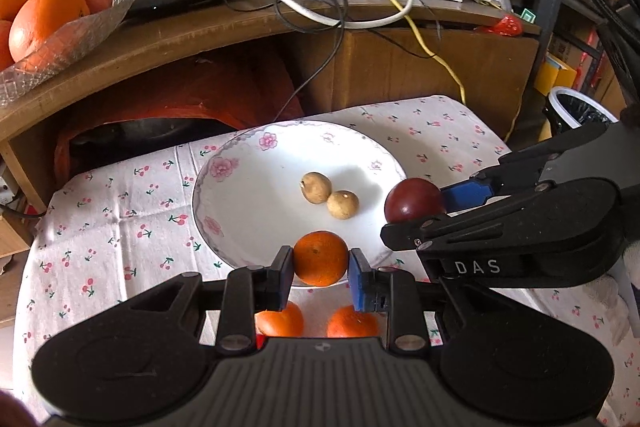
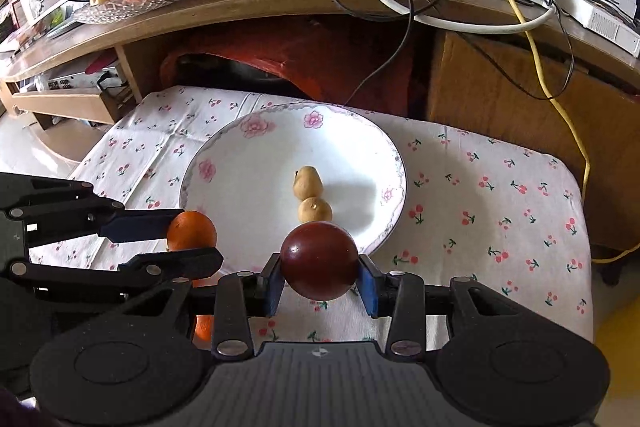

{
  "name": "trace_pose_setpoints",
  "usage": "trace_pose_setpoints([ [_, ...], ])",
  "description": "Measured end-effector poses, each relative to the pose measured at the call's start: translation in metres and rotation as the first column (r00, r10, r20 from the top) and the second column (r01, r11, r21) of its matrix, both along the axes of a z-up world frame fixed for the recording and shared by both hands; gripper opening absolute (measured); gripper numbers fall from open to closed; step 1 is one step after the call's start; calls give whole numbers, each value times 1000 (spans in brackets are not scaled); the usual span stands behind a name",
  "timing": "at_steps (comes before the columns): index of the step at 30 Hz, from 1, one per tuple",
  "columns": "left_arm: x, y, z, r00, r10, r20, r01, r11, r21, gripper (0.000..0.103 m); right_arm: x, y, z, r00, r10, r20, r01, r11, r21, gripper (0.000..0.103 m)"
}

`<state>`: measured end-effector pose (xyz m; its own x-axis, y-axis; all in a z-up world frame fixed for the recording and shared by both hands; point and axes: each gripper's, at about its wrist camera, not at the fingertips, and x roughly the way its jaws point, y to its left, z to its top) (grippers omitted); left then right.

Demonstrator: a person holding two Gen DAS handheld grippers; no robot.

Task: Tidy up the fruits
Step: 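Carry the tangerine in the left tool to the bowl while the right tool carries the plum, then open the left tool to drop the tangerine into the bowl, then lower the plum into the bowl and open the right tool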

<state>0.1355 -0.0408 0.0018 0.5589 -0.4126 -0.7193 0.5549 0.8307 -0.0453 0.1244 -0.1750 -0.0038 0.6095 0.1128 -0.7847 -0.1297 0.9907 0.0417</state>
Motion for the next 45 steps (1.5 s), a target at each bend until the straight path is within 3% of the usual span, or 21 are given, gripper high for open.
trace_pose_setpoints([
  [26,20,4,-15,998,60,-18,-60,998,10,38,14,4,-8,1000,15,25,-15,1000,-26,38],
  [45,16,10,-5,997,74,4,-74,997,-10,42,8,6,-2,999,9,53,-8,1000,-10,39],
])
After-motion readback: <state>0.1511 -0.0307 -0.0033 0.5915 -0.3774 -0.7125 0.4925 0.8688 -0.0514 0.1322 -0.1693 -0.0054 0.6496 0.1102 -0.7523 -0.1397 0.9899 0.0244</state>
